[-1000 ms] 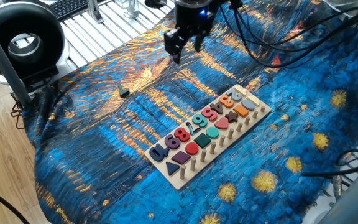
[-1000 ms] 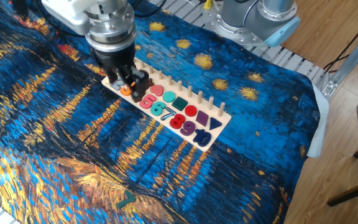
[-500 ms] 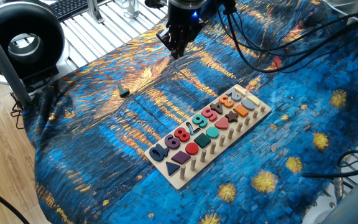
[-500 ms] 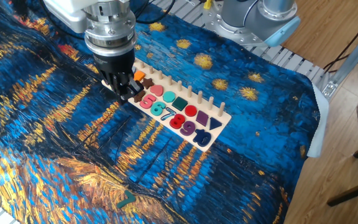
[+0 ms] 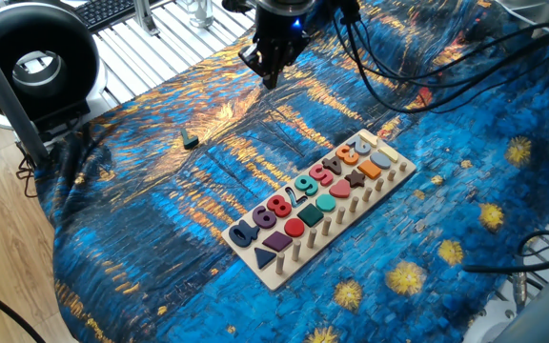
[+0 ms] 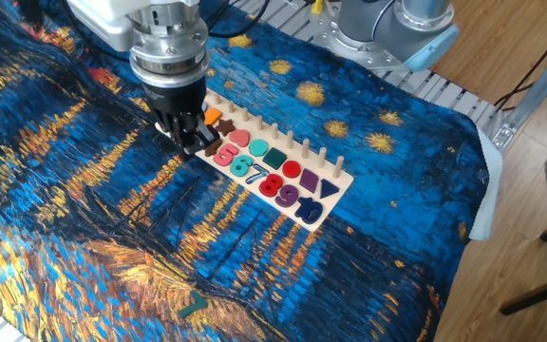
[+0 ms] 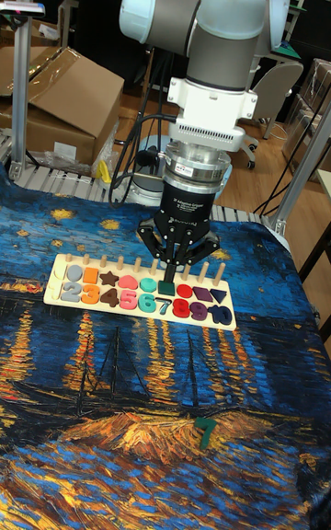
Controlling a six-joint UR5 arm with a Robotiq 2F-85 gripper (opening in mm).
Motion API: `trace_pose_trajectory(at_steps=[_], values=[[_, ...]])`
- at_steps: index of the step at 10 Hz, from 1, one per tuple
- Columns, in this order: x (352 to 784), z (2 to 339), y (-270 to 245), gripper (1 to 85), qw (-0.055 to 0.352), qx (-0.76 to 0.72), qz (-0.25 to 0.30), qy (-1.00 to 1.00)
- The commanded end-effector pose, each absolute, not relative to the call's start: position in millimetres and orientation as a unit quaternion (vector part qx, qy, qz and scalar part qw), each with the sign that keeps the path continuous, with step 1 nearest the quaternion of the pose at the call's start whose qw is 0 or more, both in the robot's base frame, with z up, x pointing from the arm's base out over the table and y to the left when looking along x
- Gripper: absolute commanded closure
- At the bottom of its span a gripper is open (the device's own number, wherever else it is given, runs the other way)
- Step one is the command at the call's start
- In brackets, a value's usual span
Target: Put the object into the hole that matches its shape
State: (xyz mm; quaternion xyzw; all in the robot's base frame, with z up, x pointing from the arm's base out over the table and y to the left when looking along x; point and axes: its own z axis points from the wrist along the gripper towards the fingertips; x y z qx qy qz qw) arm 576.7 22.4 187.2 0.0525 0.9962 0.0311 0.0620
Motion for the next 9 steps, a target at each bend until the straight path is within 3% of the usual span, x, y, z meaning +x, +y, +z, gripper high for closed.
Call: trace_pose_trajectory(at_steps=[1,9], values=[[576.1,186.9,26.9,84.0,0.063,0.054,0.044,0.996],[565.3,180.9,30.4,84.0,0.049,0.065,0.048,0.996]])
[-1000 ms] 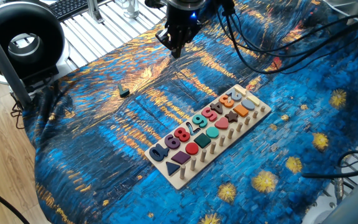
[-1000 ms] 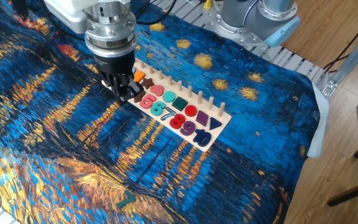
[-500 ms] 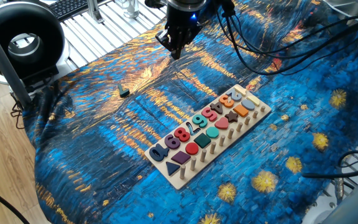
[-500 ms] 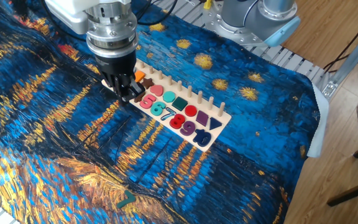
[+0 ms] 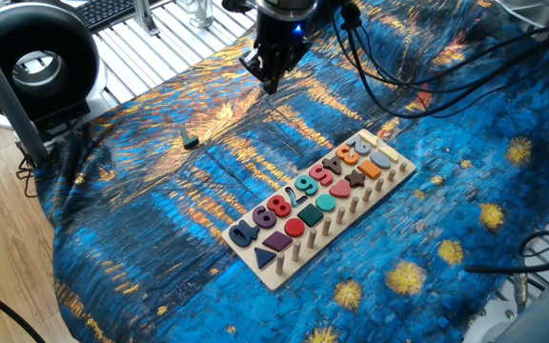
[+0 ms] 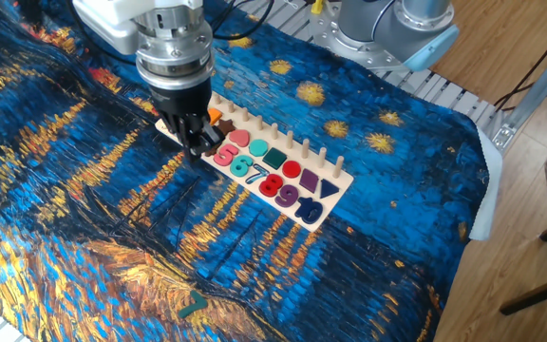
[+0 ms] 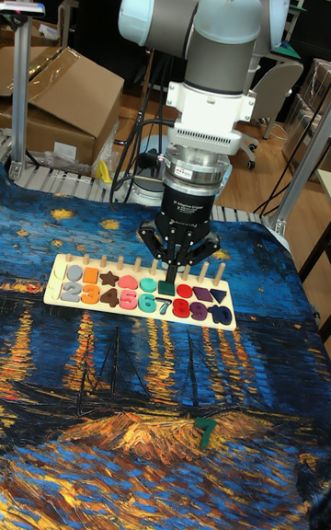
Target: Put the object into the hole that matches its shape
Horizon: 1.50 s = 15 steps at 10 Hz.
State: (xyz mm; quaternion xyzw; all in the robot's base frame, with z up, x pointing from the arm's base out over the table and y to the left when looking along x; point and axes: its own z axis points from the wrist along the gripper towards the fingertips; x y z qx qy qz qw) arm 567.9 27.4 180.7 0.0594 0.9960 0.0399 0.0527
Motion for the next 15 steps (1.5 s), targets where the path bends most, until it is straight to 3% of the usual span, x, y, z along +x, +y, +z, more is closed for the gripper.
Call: trace_pose_trajectory(at_steps=[1,6,11,12,15], values=[[567.0,180.3,32.2,84.0,0.052,0.068,0.052,0.995],[577.2,183.9,49.7,84.0,0.072,0.047,0.086,0.993],[551.7,181.7,52.1,83.7,0.025,0.018,0.087,0.996],[561.1,182.7,53.9,71.0,0.044,0.002,0.091,0.995],[594.6,158.5,73.9,70.7,0.039,-0.008,0.08,0.996]])
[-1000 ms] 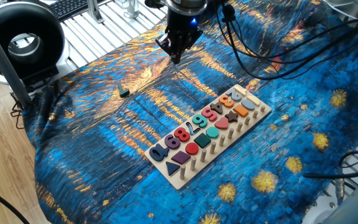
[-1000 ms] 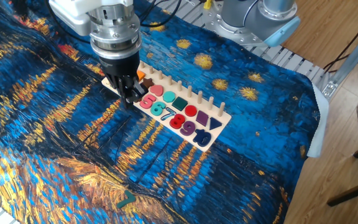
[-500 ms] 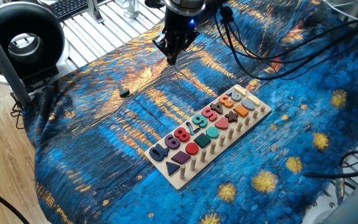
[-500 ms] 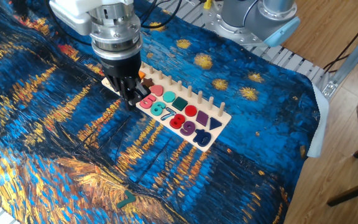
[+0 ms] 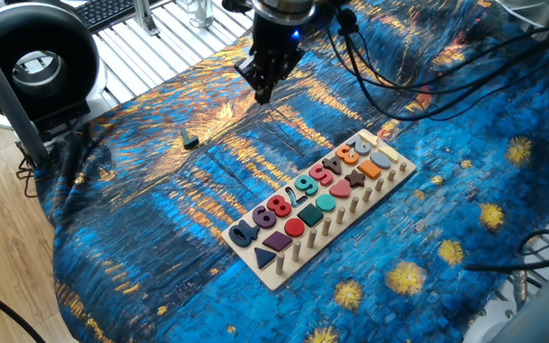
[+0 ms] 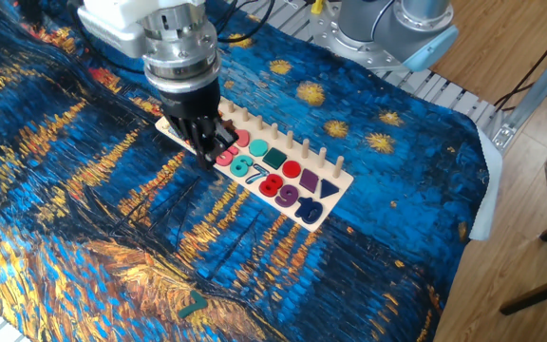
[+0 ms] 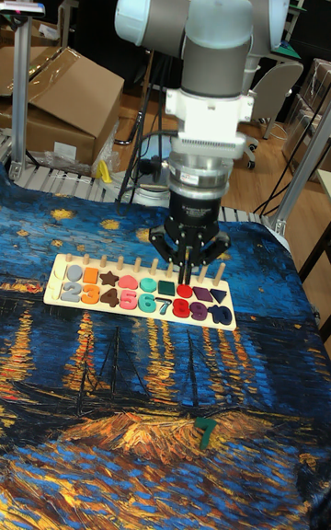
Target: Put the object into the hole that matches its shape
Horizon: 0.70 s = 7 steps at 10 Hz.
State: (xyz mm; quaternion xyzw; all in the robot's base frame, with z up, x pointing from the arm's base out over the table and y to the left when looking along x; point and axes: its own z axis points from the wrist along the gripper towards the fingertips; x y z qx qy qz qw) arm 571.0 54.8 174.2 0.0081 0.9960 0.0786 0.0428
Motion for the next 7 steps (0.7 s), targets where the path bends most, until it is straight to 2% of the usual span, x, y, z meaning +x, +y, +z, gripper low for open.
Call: trace_pose_trajectory(at_steps=[1,2,4,7], values=[[607.4,146.6,84.6,68.0,0.04,-0.011,0.082,0.996],[614.2,134.9,92.5,62.0,0.037,-0.02,0.082,0.996],[628.6,110.7,100.4,57.7,0.041,-0.03,0.07,0.996],[632.4,97.2,101.7,57.7,0.043,-0.04,0.059,0.996]])
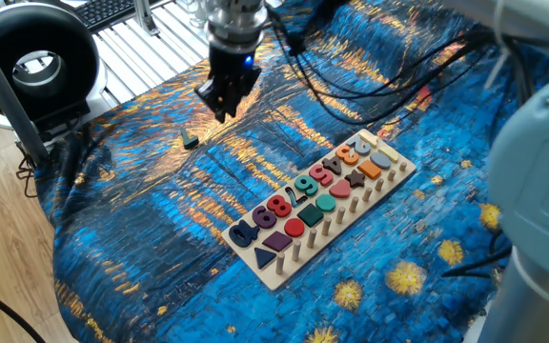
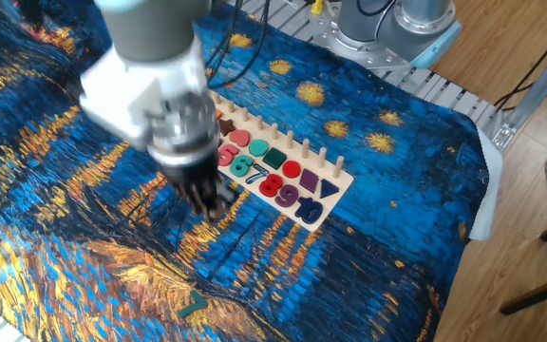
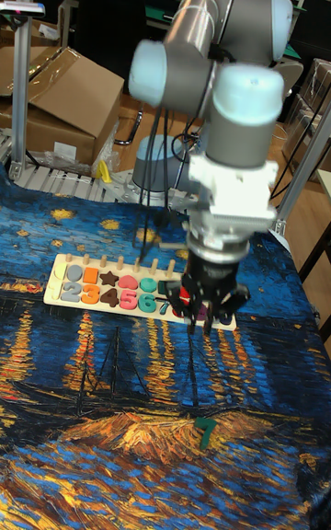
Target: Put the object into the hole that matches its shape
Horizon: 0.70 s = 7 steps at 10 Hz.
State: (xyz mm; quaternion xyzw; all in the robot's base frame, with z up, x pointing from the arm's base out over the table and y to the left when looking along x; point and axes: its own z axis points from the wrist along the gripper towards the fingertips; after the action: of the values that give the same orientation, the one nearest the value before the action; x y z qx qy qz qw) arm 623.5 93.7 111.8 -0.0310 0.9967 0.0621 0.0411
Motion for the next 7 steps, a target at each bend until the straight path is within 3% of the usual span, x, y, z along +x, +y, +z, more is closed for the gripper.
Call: trace_pose_trajectory(at_steps=[1,7], values=[[633.1,96.7,96.9,58.7,0.045,-0.063,0.049,0.996],[643.4,98.2,101.1,51.7,0.065,-0.054,0.056,0.995]])
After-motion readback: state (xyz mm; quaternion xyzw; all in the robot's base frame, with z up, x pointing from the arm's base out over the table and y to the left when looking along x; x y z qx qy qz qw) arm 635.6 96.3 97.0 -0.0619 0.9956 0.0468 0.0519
